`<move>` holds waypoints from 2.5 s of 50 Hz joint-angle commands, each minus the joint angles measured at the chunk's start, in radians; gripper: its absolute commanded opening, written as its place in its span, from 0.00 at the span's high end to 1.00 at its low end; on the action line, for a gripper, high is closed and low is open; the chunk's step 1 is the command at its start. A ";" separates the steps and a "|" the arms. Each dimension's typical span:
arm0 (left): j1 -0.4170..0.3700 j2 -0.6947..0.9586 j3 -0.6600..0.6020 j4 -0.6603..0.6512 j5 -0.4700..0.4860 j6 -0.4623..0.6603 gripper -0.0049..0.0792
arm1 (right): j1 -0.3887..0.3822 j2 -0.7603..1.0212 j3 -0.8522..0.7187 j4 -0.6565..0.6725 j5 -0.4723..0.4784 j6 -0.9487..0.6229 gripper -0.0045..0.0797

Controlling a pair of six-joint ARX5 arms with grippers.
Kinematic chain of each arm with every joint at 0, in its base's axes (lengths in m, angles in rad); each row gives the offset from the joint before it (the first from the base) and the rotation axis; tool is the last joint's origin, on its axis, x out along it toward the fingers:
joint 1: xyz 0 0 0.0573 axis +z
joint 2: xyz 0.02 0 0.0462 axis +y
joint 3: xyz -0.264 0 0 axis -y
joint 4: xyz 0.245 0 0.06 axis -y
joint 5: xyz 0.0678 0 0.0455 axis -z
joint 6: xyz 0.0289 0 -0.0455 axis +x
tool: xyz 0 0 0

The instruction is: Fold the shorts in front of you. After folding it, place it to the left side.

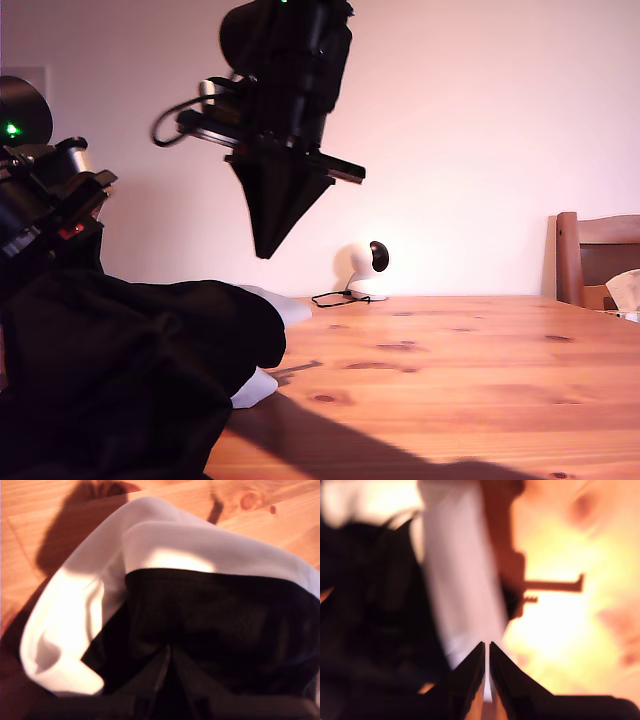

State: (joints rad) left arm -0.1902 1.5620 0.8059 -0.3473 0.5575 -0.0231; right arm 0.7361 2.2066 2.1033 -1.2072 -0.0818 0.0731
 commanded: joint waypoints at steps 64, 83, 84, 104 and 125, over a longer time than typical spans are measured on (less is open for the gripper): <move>0.036 0.023 -0.005 0.080 -0.024 0.004 0.96 | -0.077 -0.789 -1.133 1.096 0.091 -0.061 0.96; 0.035 0.114 -0.005 0.053 -0.024 -0.002 0.96 | -0.129 -0.731 -1.153 1.012 -0.167 0.220 0.96; 0.035 0.114 -0.005 0.051 -0.024 -0.002 0.96 | -0.129 -0.722 -1.153 1.012 -0.180 0.225 0.96; 0.035 0.135 -0.005 0.002 -0.028 0.003 0.96 | -0.127 -0.545 -1.153 1.018 -0.378 0.323 0.96; 0.023 0.153 -0.006 -0.016 -0.014 -0.005 0.96 | -0.091 -0.420 -1.153 1.082 -0.423 0.348 0.96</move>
State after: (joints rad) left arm -0.1558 1.6779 0.8154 -0.3408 0.5457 -0.0242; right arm 0.6365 1.7615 0.9661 -0.1432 -0.4934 0.4107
